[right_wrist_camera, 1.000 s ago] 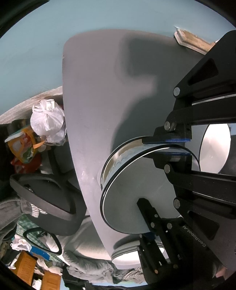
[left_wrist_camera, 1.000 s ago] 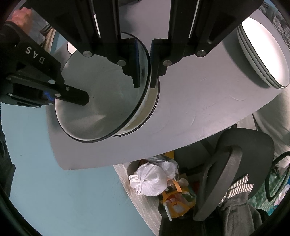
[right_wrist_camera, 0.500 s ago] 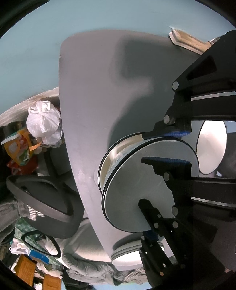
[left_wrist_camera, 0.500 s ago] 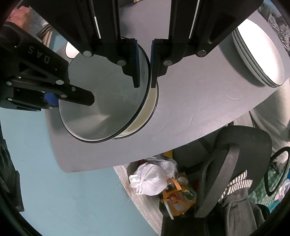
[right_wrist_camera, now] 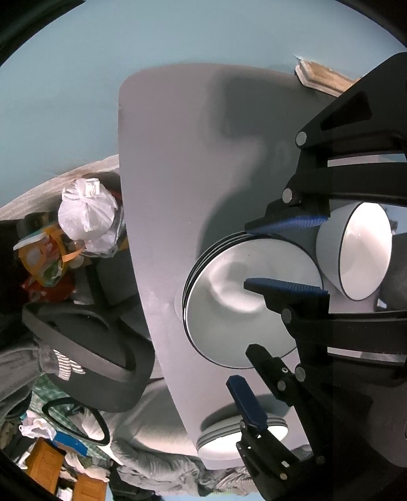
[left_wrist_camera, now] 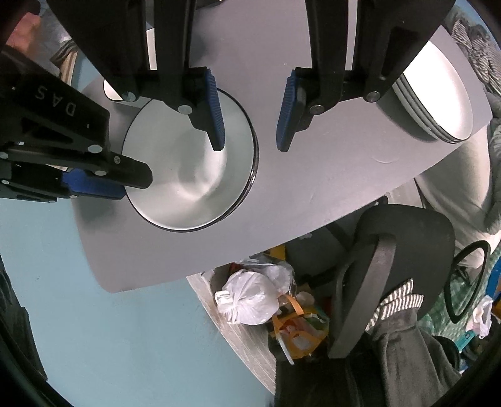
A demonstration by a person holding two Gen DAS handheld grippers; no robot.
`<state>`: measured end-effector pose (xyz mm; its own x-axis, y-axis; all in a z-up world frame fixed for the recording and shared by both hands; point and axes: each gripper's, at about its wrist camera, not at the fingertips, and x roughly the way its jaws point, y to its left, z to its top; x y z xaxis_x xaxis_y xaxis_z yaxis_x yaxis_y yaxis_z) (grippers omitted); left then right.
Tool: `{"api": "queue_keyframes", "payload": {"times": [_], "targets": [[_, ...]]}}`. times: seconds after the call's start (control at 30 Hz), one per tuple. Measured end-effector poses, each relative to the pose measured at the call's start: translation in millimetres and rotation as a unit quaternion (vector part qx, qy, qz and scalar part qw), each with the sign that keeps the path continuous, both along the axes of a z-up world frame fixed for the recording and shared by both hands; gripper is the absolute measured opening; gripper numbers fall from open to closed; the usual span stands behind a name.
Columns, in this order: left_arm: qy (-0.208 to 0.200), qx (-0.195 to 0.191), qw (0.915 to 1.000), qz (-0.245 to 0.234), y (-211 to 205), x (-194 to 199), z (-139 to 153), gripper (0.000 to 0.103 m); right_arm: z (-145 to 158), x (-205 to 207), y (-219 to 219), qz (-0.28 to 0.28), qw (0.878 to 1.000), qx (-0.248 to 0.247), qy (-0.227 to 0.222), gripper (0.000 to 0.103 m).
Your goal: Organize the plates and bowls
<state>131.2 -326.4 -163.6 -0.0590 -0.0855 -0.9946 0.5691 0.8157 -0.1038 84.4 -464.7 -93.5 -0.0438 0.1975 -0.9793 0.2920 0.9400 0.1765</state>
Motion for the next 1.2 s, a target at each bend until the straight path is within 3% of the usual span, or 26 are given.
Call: {"api": "queue_keyframes", "payload": {"times": [0.07,0.13,0.27,0.4,0.63,0.9,1.2], "targets": [[-0.003,-0.001,1.0,0.0,2,-1,2,0.037,1,1,0,0.001,1.0,-0.002,-0.003,0.029],[-0.008,0.002,1.0,0.0,4,-3,4,0.044,3,0,0,0.0,1.0,-0.004,-0.006,0.03],[-0.024,0.003,0.9997,-0.003,9,-7,12,0.058,8,-3,1,-0.001,1.0,-0.013,-0.014,0.043],[-0.02,-0.002,0.9998,-0.006,15,-13,17,0.073,14,-6,1,0.0,0.999,-0.024,-0.025,0.05],[-0.022,-0.007,0.9997,0.001,31,-20,27,0.075,28,-17,0,0.002,0.998,-0.04,-0.046,0.059],[-0.024,-0.033,0.9988,0.026,53,-33,42,0.075,41,-31,2,0.013,0.996,-0.055,-0.062,0.062],[-0.055,-0.058,0.9959,0.042,71,-51,61,0.075,53,-49,9,0.037,0.994,-0.072,-0.072,0.062]]}}
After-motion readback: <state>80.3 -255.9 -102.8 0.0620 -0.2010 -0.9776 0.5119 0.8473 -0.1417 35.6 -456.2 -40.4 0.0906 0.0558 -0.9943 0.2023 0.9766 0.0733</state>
